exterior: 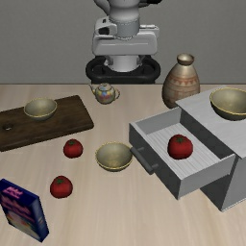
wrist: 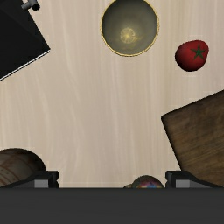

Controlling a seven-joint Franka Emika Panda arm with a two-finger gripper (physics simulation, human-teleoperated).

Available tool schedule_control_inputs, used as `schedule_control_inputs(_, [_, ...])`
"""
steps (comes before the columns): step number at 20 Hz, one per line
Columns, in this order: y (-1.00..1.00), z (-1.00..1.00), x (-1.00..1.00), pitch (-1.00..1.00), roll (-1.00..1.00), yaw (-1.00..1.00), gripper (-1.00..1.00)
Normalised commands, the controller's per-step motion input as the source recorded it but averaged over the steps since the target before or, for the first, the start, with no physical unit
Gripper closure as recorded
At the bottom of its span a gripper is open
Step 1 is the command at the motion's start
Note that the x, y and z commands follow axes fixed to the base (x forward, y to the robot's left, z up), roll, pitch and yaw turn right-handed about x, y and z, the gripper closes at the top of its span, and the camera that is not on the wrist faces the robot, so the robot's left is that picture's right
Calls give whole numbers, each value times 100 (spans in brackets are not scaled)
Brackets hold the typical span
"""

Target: Pick the tomato in the top layer of the drawer and place it on the porcelain bowl at the top of the cabinet

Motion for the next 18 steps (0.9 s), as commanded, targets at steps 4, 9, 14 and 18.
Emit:
schedule_control_inputs(4, [0, 0, 100, 0, 0, 0, -100])
schedule_control_inputs(9, [0, 0, 100, 0, 0, 0, -100])
schedule_control_inputs(14, [0, 0, 100, 0, 0, 0, -100])
schedule_control_inputs(18, [0, 0, 100, 0, 0, 0, -100])
